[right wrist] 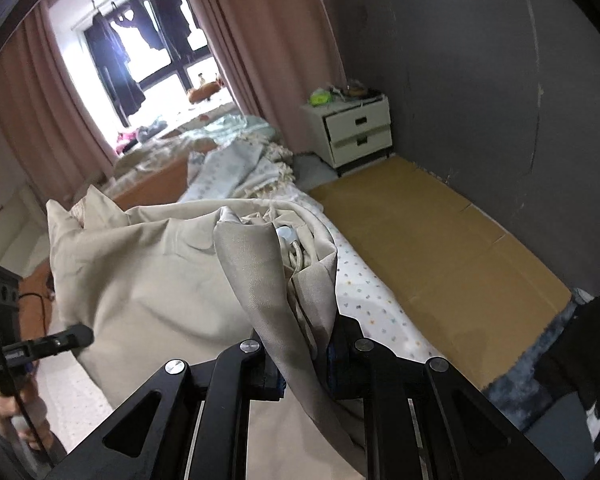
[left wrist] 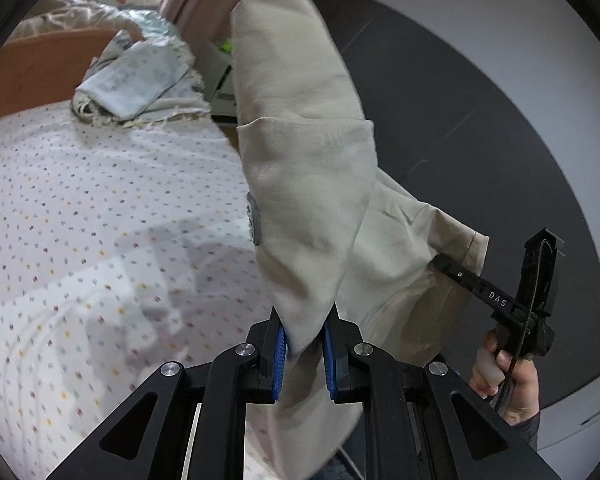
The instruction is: Fold large clothes
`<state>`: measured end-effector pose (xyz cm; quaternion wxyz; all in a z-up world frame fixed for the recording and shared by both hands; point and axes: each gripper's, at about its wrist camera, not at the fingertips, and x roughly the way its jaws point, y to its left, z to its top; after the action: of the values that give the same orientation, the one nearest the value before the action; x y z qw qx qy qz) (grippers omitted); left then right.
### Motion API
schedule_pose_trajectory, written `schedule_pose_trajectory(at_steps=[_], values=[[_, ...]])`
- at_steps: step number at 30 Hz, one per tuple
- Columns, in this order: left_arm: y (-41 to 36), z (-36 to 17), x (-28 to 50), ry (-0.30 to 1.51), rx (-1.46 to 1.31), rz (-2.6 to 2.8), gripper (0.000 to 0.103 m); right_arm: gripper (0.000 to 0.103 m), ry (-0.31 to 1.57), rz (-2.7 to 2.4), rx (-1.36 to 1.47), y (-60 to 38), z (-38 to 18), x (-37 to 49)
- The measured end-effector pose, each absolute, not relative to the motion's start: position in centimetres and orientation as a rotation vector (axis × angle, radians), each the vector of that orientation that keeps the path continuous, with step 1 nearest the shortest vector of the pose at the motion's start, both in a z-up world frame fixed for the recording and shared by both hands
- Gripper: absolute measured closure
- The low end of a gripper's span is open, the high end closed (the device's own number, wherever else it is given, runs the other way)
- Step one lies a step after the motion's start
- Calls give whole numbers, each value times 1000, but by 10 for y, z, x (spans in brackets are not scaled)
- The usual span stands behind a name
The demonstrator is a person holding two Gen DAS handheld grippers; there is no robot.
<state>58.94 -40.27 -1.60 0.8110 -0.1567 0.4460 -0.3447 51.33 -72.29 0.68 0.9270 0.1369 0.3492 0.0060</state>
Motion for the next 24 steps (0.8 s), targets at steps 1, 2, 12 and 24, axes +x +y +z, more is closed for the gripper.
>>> schedule_pose_trajectory(at_steps=[1,2,12,24], values=[[-403,-21,597,958,-328,-729,87,88,732,9,277,-723,-1,528],[-405,-29,607,967,-320,-719,86,88,748,7,274,-722,-9,540],[-417,-124,647,1127,-231,-601,67,42,852,-261,227,-744,-77,583],[-415,-184,610,1248,-288,-626,67,42,830,-442,504,-820,-136,441]])
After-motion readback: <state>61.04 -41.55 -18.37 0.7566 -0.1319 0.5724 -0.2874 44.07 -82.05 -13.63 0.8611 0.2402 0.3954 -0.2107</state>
